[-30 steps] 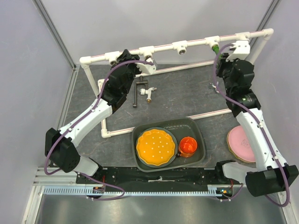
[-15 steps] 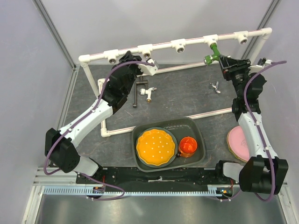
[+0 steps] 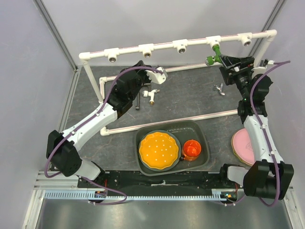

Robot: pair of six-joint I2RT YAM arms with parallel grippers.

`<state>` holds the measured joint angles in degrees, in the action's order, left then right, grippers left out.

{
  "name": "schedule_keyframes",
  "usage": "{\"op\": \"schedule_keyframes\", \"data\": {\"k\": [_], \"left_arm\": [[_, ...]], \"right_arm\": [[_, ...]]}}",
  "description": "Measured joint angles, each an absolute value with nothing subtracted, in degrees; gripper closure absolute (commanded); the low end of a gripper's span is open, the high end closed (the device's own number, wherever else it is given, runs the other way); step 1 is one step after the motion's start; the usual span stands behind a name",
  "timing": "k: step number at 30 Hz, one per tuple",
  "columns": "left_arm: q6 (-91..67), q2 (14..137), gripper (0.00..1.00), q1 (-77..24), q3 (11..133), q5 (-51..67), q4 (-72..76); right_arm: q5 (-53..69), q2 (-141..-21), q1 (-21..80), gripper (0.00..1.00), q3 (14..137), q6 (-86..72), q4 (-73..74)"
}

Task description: Install the water faucets

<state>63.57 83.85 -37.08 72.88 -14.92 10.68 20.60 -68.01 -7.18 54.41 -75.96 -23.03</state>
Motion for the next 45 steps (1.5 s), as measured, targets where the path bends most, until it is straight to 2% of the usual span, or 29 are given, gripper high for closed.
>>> {"op": "schedule_keyframes", "data": {"k": [6,12,17,21,25,28,33,40,43,45], "left_arm": [[63.48,83.85,0.98,-37.08,72.88,-14.9,10.55],[63.46,83.85,0.98,-37.08,72.88,-14.9,10.52],[63.29,83.85,0.98,-37.1,72.88,-14.9,10.48],[63.22,83.85,0.98,-37.1,72.88,-14.9,10.35],[63.2,83.85,0.98,-37.1,72.88,-14.9,10.33],[63.18,83.85,0.98,-37.1,72.88,-14.9,10.33],[63.13,83.85,0.98,-37.1,72.88,-14.92,10.33],[63.09,83.85,0.98,-37.1,72.88,-14.9,10.33],[63.09,83.85,0.9,-37.1,72.88,-14.92,10.35],[62.94,83.85,0.78,-37.1,72.82,-14.94,10.5]], "right_arm": [[17.15,-63.86,-7.88,0.02,66.32,-53.45,-4.62],[7.81,-59.99,-5.02,0.02,79.77,-24.69,12.08],[-4.8,-61.04,9.28,0.02,87.53,0.67,20.67],[-17.32,-63.75,21.47,0.02,88.27,19.27,24.08],[-35.73,-67.55,33.87,0.02,82.76,40.86,20.51],[-45.17,-71.16,38.48,0.02,76.88,54.48,17.85],[-53.54,-74.78,38.79,0.02,75.16,67.02,15.49],[-58.59,-75.9,36.56,0.02,74.72,76.29,4.47],[-58.94,-77.65,34.2,0.02,74.7,77.49,0.84],[-58.94,-79.0,32.86,0.02,74.63,77.78,-0.54]]}}
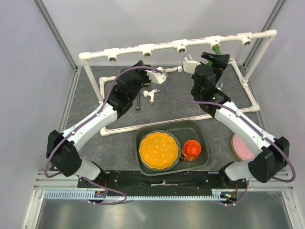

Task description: Install the water faucets

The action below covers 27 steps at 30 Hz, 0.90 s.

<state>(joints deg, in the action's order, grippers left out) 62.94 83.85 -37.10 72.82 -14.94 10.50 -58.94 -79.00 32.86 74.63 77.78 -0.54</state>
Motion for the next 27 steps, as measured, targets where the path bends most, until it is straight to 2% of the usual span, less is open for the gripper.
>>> {"op": "schedule_keyframes", "data": {"k": [2,4,7,8,11,13,14,17,23,27], "left_arm": [[62.65,83.85,0.65,-37.1,72.75,-15.0,10.79],[62.15,83.79,0.58,-37.1,72.75,-15.46,11.16],[61.21,83.48,0.46,-37.1,72.75,-16.53,11.9],[60.8,83.33,0.45,-37.1,72.75,-16.86,12.23],[59.2,82.52,0.4,-37.1,72.75,-18.13,13.43],[57.63,81.97,0.38,-37.08,72.75,-18.61,14.04],[56.69,81.73,0.38,-37.04,72.77,-18.83,14.15],[53.08,81.14,0.36,-36.6,72.86,-18.98,14.17],[44.47,79.44,0.36,-34.26,74.39,-17.54,12.8],[40.21,77.95,0.35,-33.01,75.85,-17.5,12.43]], "right_arm": [[-58.83,-80.18,31.88,0.02,74.41,77.73,-1.52],[-58.74,-81.06,31.18,0.03,74.39,77.41,-2.17],[-58.54,-81.76,30.33,0.13,74.39,76.23,-3.09],[-58.52,-81.82,30.09,0.17,74.39,75.72,-3.31],[-58.35,-81.87,29.69,0.43,74.39,73.82,-3.84],[-58.11,-81.87,29.47,0.54,74.41,71.75,-3.88],[-57.91,-81.87,29.47,0.66,74.65,71.22,-3.92],[-57.39,-81.69,29.36,0.81,76.58,67.09,-3.03],[-54.59,-80.42,27.62,0.89,79.7,52.69,6.46],[-47.11,-78.17,25.04,0.95,81.67,39.16,12.49]]}}
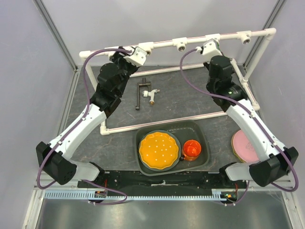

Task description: Install the water faucets

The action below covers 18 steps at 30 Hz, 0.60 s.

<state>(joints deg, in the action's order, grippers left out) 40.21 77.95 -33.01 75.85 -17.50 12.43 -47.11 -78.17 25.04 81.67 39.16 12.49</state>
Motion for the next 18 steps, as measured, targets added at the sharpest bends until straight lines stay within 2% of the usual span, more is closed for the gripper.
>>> {"op": "schedule_keyframes", "data": {"k": [7,13,16,17,18], "left_arm": [[34.92,76.95,0.32,-32.42,76.99,-17.98,12.49],[34.04,76.95,0.32,-32.32,76.99,-17.96,12.58],[34.15,76.95,0.32,-32.34,76.97,-18.0,12.91],[34.33,76.95,0.32,-32.38,76.9,-18.04,13.23],[34.59,76.95,0.32,-32.47,76.79,-18.22,13.74]], "right_arm": [[-24.62,-72.95,15.14,1.0,82.0,12.45,17.85],[-6.22,-72.29,6.46,0.98,79.7,-7.86,17.34],[0.69,-72.53,4.1,0.69,77.03,-14.31,16.23],[1.78,-72.66,3.95,0.52,76.82,-15.27,15.81],[2.83,-72.77,3.9,0.43,76.77,-15.66,15.31]]}}
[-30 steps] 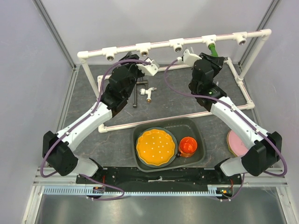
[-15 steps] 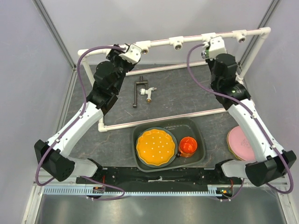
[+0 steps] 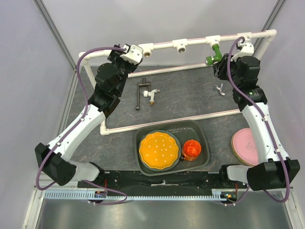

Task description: Install the water faucets

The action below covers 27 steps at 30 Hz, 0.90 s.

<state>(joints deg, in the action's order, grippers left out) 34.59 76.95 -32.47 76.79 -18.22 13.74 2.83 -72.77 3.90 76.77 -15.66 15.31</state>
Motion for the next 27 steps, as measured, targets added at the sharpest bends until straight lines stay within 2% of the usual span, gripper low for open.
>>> {"op": "schedule_keyframes", "data": {"k": [1,2,5,6,15,23,27], "left_arm": [[34.98,76.95,0.32,-32.56,76.73,-18.55,14.15],[35.4,76.95,0.32,-32.69,76.58,-19.03,14.61],[36.27,76.95,0.32,-32.86,76.42,-19.51,15.16],[36.49,76.95,0.32,-32.86,76.42,-19.51,15.18],[37.87,80.07,0.27,-31.35,80.66,-18.33,10.26],[39.83,83.61,0.25,-23.62,88.77,-8.1,-0.8],[43.35,86.61,0.25,-23.05,93.17,-3.18,-7.44]], "right_arm": [[3.57,-72.79,3.9,0.34,76.77,-15.7,15.0],[3.75,-72.58,3.92,0.21,76.77,-15.14,15.11],[3.11,-70.83,3.95,0.04,76.2,-13.15,15.79],[2.33,-69.47,3.95,0.02,75.4,-12.05,16.14],[-2.85,-55.59,3.95,0.02,67.7,-7.62,18.28],[-2.92,-51.79,3.97,0.02,65.6,-6.7,18.22],[-3.09,-50.11,4.54,0.02,65.6,-6.04,17.34]]}}
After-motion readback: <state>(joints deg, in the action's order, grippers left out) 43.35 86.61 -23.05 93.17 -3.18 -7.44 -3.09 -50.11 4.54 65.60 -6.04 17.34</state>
